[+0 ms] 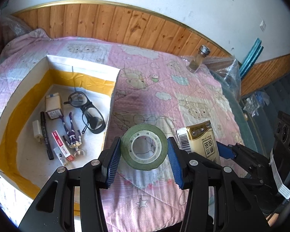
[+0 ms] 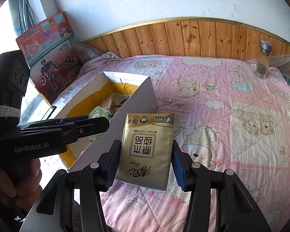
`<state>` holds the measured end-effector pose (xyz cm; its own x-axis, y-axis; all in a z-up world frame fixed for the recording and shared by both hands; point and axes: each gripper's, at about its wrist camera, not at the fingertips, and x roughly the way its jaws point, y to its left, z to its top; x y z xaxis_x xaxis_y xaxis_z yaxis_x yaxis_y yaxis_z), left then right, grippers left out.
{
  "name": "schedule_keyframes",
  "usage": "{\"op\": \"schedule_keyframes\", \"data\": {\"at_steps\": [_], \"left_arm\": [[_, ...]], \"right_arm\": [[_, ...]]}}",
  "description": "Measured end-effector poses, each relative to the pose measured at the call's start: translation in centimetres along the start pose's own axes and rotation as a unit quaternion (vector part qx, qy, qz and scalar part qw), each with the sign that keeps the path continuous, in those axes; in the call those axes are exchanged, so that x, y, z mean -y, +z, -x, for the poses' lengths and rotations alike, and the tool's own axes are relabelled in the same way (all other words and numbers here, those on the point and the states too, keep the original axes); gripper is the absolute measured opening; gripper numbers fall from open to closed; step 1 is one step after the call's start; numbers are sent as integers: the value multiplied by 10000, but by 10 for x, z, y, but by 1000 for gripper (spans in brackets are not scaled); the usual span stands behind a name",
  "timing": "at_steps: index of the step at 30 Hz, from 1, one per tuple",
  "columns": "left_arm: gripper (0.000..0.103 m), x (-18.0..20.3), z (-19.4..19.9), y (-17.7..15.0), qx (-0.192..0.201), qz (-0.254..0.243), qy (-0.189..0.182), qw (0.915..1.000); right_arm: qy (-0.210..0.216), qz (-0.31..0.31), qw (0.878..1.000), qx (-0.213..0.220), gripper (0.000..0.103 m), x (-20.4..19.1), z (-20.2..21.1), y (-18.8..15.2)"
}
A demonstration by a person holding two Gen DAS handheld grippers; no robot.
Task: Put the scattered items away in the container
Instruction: 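Carry the tape roll and tissue pack over the white box with both tools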
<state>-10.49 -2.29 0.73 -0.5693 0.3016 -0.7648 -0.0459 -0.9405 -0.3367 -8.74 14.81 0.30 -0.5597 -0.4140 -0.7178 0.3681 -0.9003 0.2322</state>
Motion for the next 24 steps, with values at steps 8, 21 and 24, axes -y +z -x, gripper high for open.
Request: {"op": "schedule_keyframes", "data": {"at_steps": [8, 21, 24], "left_arm": [[49, -25, 8, -1, 49, 228, 27, 9997], [49, -65, 17, 2, 126, 501, 231, 9984], [49, -73, 20, 2, 152, 544, 286, 9980]], "right_arm": [[120, 304, 9995, 35, 51, -23, -1, 8], [302, 743, 9968, 32, 51, -52, -9, 23], [350, 830, 9959, 35, 51, -58, -11, 27]]}}
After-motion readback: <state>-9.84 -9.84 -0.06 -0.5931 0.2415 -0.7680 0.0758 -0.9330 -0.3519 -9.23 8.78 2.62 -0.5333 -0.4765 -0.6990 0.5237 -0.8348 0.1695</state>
